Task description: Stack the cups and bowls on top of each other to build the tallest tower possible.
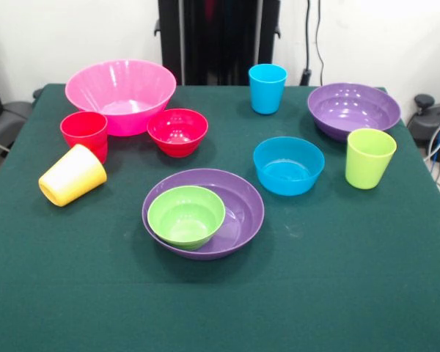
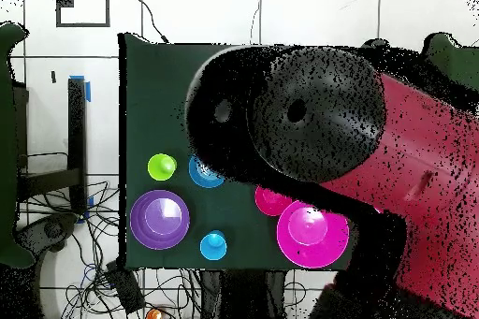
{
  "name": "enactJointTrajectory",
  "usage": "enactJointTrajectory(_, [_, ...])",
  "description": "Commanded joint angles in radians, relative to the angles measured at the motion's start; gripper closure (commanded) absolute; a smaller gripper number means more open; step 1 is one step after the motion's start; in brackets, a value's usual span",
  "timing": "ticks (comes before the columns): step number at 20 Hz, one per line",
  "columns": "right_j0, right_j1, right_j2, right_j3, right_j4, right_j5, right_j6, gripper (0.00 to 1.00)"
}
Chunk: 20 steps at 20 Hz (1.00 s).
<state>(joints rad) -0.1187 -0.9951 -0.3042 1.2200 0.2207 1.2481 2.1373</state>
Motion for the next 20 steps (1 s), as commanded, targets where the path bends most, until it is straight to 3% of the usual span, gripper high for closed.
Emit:
enactJointTrajectory(1, [-0.018,0.088,0.103,0.171,-0.052,-0.071,-0.055,0.00])
enactJointTrajectory(20, [-0.059,0.136,0.135,0.239,-0.072,-0.249,-0.075,0.00])
